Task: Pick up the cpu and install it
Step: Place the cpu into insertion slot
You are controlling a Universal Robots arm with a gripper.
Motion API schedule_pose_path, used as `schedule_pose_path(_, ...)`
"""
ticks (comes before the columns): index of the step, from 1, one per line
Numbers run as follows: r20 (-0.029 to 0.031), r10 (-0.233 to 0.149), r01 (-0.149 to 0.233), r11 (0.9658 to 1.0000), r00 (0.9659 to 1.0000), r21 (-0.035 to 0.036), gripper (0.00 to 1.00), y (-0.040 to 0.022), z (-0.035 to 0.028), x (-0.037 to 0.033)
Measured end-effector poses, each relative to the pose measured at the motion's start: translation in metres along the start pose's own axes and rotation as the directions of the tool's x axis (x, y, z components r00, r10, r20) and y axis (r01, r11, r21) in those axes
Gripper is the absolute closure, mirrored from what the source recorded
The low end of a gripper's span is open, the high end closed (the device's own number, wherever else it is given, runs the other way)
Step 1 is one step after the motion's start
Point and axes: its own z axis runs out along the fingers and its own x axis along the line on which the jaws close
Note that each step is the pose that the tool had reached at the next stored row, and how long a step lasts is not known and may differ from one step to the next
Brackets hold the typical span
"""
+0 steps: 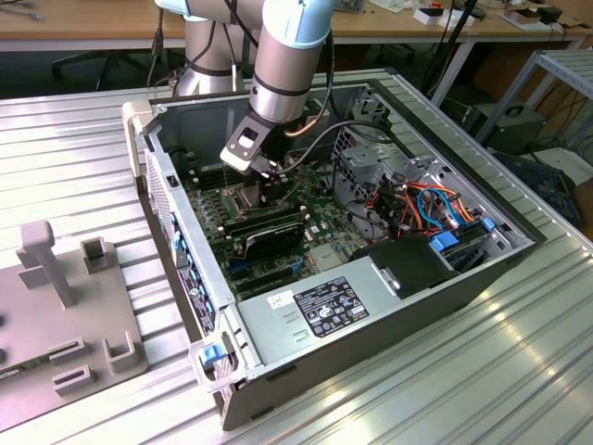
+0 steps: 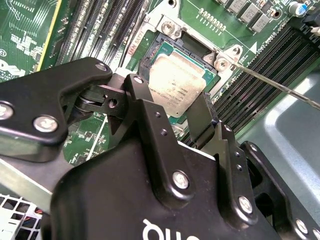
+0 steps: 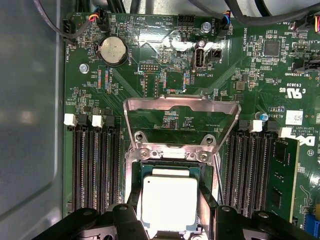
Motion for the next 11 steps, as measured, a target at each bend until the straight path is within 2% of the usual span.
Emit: schedule_pose_path(11,0.0001,0.000,0.000,1.0000,1.0000,0.0000,0.45,0.0000,0.0003,-0.0007)
